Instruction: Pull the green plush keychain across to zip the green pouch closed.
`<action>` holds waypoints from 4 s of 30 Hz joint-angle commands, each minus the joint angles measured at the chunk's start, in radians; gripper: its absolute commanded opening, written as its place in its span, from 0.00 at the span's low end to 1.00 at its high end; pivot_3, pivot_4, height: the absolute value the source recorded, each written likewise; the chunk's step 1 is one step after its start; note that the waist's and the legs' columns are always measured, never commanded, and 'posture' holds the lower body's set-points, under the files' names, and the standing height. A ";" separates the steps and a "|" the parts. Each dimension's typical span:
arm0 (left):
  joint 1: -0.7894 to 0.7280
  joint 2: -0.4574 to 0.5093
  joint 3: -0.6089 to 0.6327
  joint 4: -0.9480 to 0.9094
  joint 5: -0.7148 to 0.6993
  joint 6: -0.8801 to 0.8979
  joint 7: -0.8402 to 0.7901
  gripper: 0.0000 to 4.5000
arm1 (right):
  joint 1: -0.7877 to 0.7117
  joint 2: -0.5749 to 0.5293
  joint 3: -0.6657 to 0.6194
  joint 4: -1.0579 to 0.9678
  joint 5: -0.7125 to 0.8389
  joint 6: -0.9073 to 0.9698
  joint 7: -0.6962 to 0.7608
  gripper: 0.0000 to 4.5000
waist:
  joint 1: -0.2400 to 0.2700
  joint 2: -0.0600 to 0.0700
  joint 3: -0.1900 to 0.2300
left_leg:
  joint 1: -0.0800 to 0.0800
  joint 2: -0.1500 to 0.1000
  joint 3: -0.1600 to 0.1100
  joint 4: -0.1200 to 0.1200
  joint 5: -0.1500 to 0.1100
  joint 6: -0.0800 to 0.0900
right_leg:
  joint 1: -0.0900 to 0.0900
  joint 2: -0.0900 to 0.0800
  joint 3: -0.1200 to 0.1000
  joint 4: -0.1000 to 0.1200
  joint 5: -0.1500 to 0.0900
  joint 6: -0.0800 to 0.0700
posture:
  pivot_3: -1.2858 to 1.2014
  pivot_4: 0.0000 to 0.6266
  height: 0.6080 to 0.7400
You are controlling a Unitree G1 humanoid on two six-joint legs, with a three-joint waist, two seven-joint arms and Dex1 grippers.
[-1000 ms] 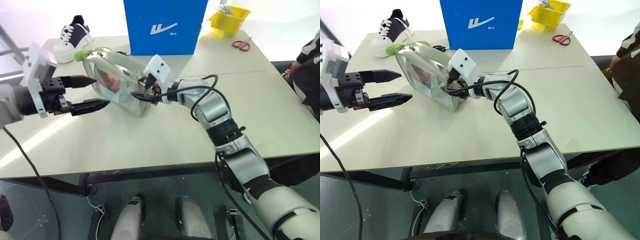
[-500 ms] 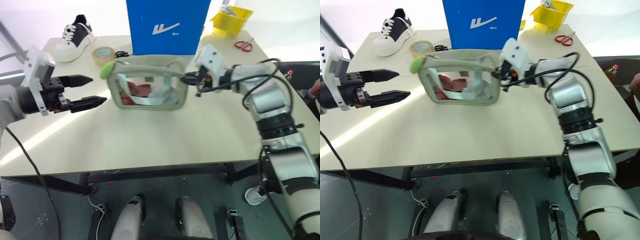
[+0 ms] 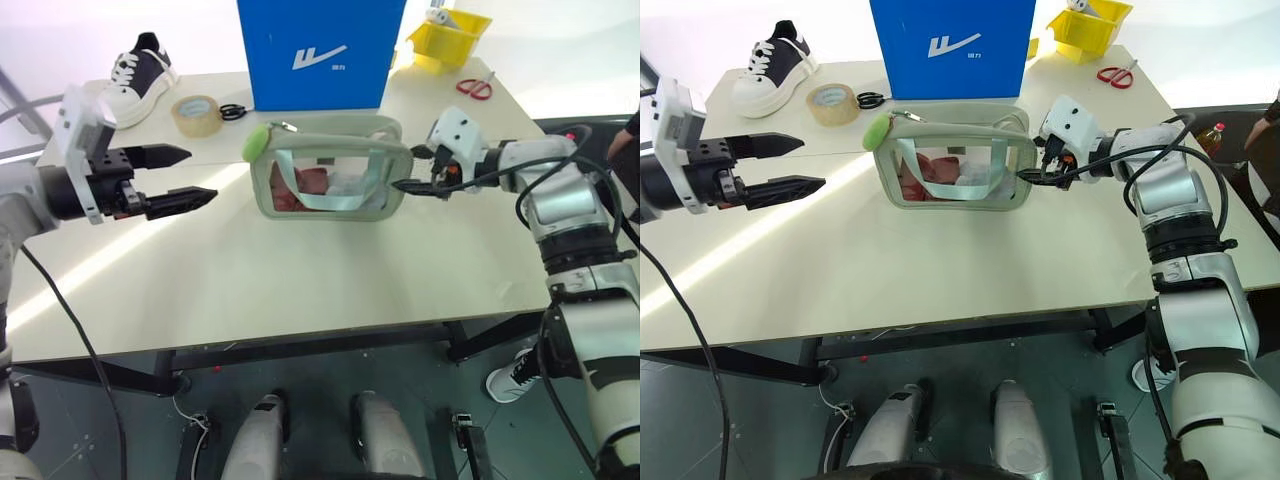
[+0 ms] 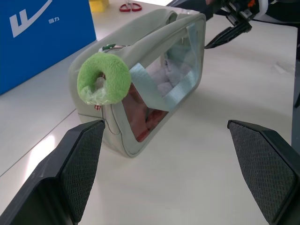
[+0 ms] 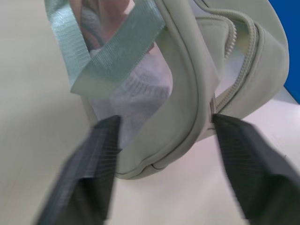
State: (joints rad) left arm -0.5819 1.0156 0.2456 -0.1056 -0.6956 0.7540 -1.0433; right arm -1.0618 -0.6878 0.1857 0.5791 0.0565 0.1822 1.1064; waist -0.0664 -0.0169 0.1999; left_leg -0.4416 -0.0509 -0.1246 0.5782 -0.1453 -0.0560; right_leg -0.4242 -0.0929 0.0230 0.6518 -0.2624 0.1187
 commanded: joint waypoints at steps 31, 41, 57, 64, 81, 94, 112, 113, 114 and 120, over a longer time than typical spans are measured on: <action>-0.011 0.040 0.034 -0.001 0.017 -0.021 -0.021 1.00 | 0.002 0.047 -0.010 -0.178 0.104 -0.250 0.356 0.01 | 0.000 -0.001 0.000 | 0.000 0.001 -0.001 0.001 0.000 0.000 | 0.000 0.002 0.000 0.003 0.000 0.000 | 0.52 0.24 1.00; -0.006 0.041 0.032 -0.013 0.022 -0.018 -0.028 1.00 | 0.064 0.061 -0.015 -0.228 0.090 -0.227 0.292 0.01 | -0.003 -0.001 0.000 | 0.001 0.005 -0.001 0.002 0.000 0.000 | 0.000 0.005 0.000 0.004 0.001 -0.001 | 0.52 0.24 1.00; -0.047 -0.056 -0.161 0.044 0.210 -0.167 0.027 0.94 | 0.051 0.087 -0.018 -0.233 0.083 -0.203 0.232 0.00 | 0.000 0.000 0.000 | 0.003 0.009 0.000 0.002 0.000 0.000 | 0.000 0.009 0.001 0.004 0.002 -0.004 | 0.52 0.24 1.00; -0.098 -0.076 -0.159 0.091 0.223 -0.184 -0.011 0.25 | 0.053 0.089 -0.018 -0.226 0.076 -0.196 0.223 0.00 | -0.002 -0.001 0.000 | 0.002 0.010 0.000 0.002 0.000 0.000 | 0.000 0.010 0.001 0.004 0.003 -0.004 | 0.52 0.24 1.00; -0.185 -0.026 -0.159 0.083 0.196 -0.120 -0.124 0.01 | 0.012 0.089 -0.010 -0.193 0.063 -0.222 0.218 0.00 | -0.003 0.000 0.000 | 0.003 0.011 0.000 0.002 0.000 0.000 | 0.000 0.011 0.001 0.004 0.003 -0.004 | 0.52 0.24 1.00; -0.094 0.009 -0.148 0.050 0.225 -0.146 -0.124 0.58 | 0.017 0.080 -0.011 -0.199 0.064 -0.219 0.233 0.00 | 0.006 -0.001 0.000 | 0.003 0.011 0.000 0.002 0.000 0.000 | 0.000 0.011 0.001 0.004 0.003 -0.005 | 0.52 0.24 1.00; -0.262 -0.079 -0.207 0.164 0.278 -0.263 -0.124 0.01 | 0.012 0.090 -0.005 -0.189 0.053 -0.238 0.231 0.00 | 0.002 -0.001 0.000 | 0.003 0.011 0.000 0.002 0.000 -0.001 | 0.000 0.011 0.001 0.005 0.003 -0.005 | 0.52 0.24 1.00; -0.277 -0.103 -0.224 0.180 0.298 -0.287 -0.116 0.01 | 0.012 0.092 -0.005 -0.189 0.053 -0.238 0.230 0.00 | 0.003 -0.001 0.000 | 0.003 0.011 0.000 0.002 0.000 -0.001 | 0.000 0.011 0.001 0.005 0.003 -0.005 | 0.52 0.24 1.00; -0.290 -0.123 -0.237 0.192 0.313 -0.304 -0.110 0.01 | 0.011 0.093 -0.005 -0.188 0.053 -0.239 0.229 0.00 | 0.004 -0.001 0.000 | 0.003 0.011 0.000 0.002 0.000 -0.001 | 0.000 0.011 0.001 0.005 0.003 -0.005 | 0.52 0.24 1.00; -0.320 -0.235 -0.316 0.229 0.391 -0.399 -0.103 0.01 | 0.014 0.096 -0.009 -0.192 0.050 -0.239 0.222 0.00 | 0.008 -0.001 0.000 | 0.002 0.011 0.000 0.003 0.000 -0.001 | 0.000 0.011 0.001 0.005 0.003 -0.005 | 0.52 0.24 1.00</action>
State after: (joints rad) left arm -0.8705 0.7849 -0.0672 0.1261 -0.3156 0.3804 -1.1500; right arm -1.0206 -0.5899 0.1975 0.4081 0.0962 -0.0419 1.3404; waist -0.0584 -0.0174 0.1995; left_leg -0.4391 -0.0402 -0.1243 0.5814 -0.1449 -0.0568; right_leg -0.4238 -0.0815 0.0240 0.6569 -0.2592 0.1142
